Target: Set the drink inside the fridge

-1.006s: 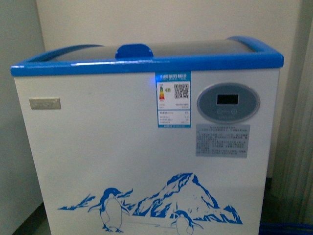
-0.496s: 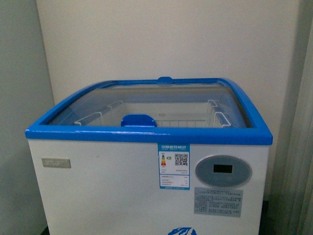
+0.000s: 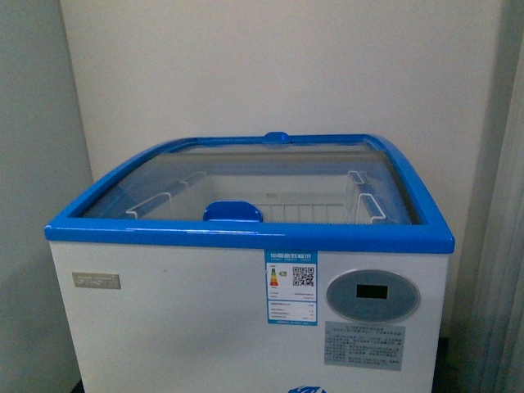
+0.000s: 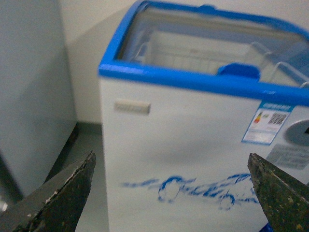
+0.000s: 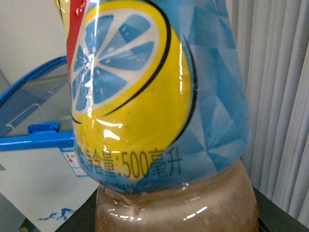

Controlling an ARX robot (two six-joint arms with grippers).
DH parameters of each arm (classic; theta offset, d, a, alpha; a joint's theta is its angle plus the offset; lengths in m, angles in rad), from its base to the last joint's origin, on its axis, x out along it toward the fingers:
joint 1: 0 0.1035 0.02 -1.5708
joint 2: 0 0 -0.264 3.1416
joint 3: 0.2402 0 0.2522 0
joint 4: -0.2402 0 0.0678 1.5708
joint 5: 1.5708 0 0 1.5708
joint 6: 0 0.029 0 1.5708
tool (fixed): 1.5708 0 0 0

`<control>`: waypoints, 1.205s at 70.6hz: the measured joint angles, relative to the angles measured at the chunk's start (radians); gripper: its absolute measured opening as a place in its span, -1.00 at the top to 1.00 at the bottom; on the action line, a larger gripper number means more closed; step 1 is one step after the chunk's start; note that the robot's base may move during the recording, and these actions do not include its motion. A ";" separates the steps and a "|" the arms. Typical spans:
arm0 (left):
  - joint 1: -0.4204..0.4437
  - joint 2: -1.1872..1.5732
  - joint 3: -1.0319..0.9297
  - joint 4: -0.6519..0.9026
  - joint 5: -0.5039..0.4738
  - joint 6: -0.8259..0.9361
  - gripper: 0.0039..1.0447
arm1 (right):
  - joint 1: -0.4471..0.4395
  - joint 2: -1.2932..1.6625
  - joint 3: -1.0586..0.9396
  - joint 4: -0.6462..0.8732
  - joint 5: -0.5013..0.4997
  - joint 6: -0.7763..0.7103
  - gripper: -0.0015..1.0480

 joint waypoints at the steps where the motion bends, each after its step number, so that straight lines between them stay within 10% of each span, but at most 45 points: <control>1: -0.005 0.024 0.017 0.016 0.011 0.010 -0.85 | 0.000 0.000 0.000 0.000 0.000 0.000 0.16; 17: -0.126 0.426 0.363 0.117 0.197 0.373 -0.85 | 0.000 0.000 0.000 0.000 0.000 0.000 0.16; 49: -0.184 0.814 0.814 -0.174 0.320 1.128 -0.85 | 0.000 0.000 0.000 0.000 0.000 0.000 0.16; 85: -0.184 1.070 1.128 -0.315 0.307 1.299 -0.85 | 0.000 0.000 0.000 0.000 0.000 0.000 0.16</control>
